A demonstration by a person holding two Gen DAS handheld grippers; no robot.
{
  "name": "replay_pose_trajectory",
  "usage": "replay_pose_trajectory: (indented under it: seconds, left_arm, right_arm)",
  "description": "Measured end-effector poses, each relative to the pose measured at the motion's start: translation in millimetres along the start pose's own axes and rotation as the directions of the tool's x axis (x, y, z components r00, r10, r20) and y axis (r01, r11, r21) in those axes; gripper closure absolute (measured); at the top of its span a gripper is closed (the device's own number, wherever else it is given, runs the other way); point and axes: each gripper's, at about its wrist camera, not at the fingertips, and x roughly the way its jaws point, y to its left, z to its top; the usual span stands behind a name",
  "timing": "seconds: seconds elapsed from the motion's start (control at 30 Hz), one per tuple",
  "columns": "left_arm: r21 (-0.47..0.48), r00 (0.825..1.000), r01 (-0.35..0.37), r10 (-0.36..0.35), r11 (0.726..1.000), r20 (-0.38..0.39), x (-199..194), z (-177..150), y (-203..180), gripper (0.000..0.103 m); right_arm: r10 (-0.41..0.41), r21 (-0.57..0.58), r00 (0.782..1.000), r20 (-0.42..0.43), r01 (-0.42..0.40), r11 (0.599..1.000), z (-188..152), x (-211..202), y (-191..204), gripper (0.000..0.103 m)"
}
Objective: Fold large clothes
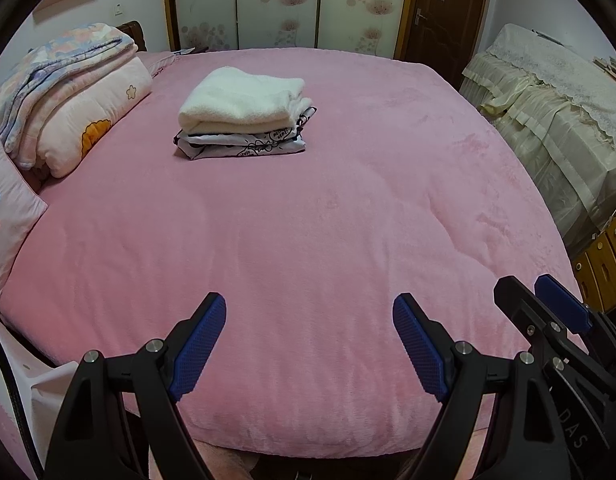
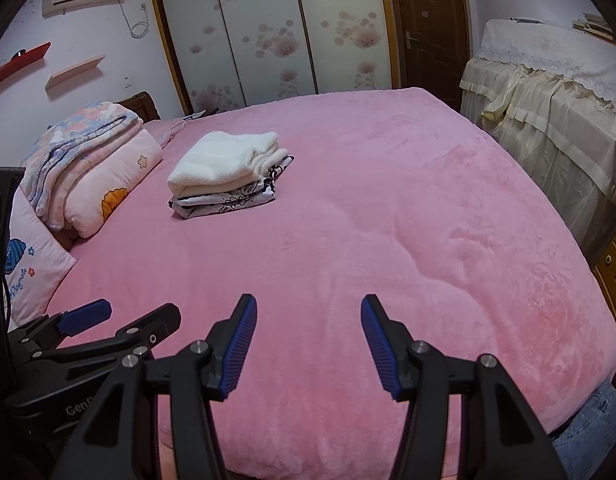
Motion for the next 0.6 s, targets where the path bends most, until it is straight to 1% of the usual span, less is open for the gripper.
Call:
replay_pose_trajectory:
  seconds: [0.6]
  left_arm:
    - [0.001,1.0,-0.012,0.012,1.0,-0.012,6.8,-2.1,-5.0,0.019]
  right_arm:
    - [0.0,0.01,1.0,-0.007,0.0,1.0,-1.7,5.6,0.1,0.048]
